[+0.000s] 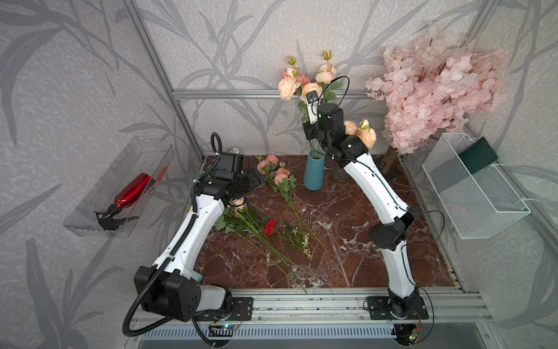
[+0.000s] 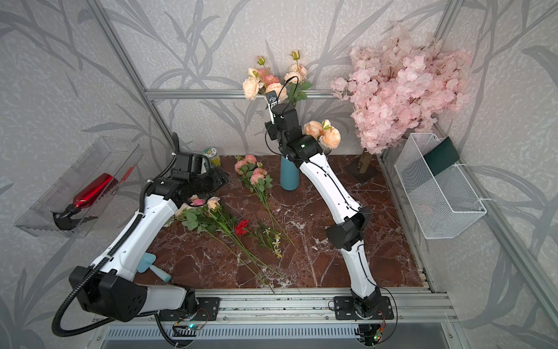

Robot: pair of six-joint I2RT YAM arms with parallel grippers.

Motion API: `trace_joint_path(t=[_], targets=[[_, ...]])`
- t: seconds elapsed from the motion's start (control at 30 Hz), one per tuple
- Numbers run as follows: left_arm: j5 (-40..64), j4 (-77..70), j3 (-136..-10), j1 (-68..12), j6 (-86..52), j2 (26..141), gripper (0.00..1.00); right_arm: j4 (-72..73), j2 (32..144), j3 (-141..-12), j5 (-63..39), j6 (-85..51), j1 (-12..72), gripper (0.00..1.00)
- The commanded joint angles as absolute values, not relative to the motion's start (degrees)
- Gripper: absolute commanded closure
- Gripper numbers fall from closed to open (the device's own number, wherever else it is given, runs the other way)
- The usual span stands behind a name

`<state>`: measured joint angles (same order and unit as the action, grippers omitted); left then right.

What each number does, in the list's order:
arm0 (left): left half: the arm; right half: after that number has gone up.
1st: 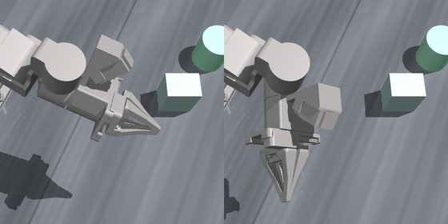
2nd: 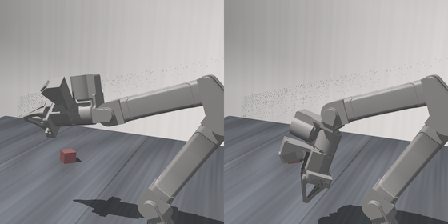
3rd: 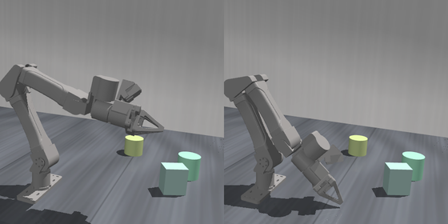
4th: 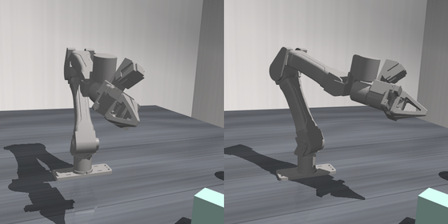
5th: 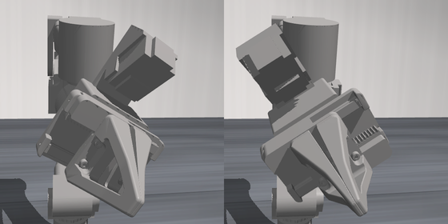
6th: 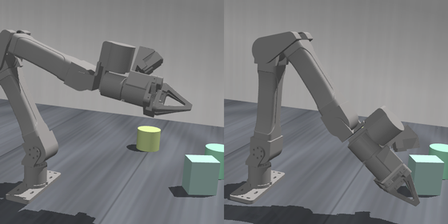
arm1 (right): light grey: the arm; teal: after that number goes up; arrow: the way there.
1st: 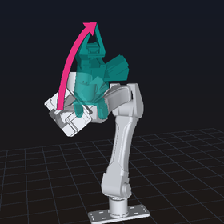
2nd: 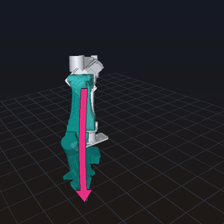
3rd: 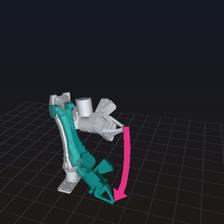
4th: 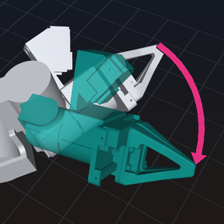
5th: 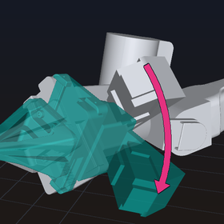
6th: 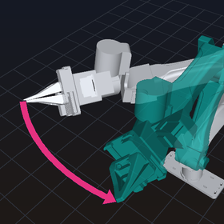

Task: Place the pink flowers into the vase
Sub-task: Place the flower in the vase.

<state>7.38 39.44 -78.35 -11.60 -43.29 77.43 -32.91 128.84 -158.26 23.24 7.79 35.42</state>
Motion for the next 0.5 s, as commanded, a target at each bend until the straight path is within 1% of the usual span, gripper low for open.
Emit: trace_joint_path(t=[0.0, 0.07, 0.13, 0.17, 0.23, 0.3, 0.37, 0.47], targets=[[6.04, 40.78, -79.74, -11.47, -42.63, 76.55, 0.2, -38.8, 134.36, -170.69, 21.92, 7.63, 33.99, 1.0], [6.13, 40.87, -79.94, -11.39, -42.63, 76.64, 0.2, -36.21, 132.01, -165.8, 20.96, 6.04, 32.94, 0.99], [6.06, 41.03, -80.16, -11.35, -42.37, 76.7, 0.2, -33.38, 129.0, -158.77, 20.07, 4.78, 32.24, 0.71], [5.78, 41.12, -80.18, -11.29, -42.21, 76.73, 0.2, -32.61, 127.98, -156.34, 19.97, 4.75, 32.12, 0.63], [5.47, 41.29, -80.36, -11.34, -41.84, 77.01, 0.19, -33.07, 127.7, -155.16, 19.57, 4.83, 32.12, 0.53], [5.43, 41.16, -80.55, -11.34, -41.84, 77.66, 0.19, -35.73, 128.48, -157.32, 18.89, 4.54, 32.16, 0.48], [5.66, 41.52, -81.12, -11.34, -42.2, 78.7, 0.18, -38.22, 128.64, -159.47, 18.72, 4.33, 32.49, 0.45], [6.06, 41.35, -81.56, -11.34, -43.0, 79.95, 0.17, -39.85, 126.11, -158.12, 20.51, 4.57, 33.51, 0.44]])
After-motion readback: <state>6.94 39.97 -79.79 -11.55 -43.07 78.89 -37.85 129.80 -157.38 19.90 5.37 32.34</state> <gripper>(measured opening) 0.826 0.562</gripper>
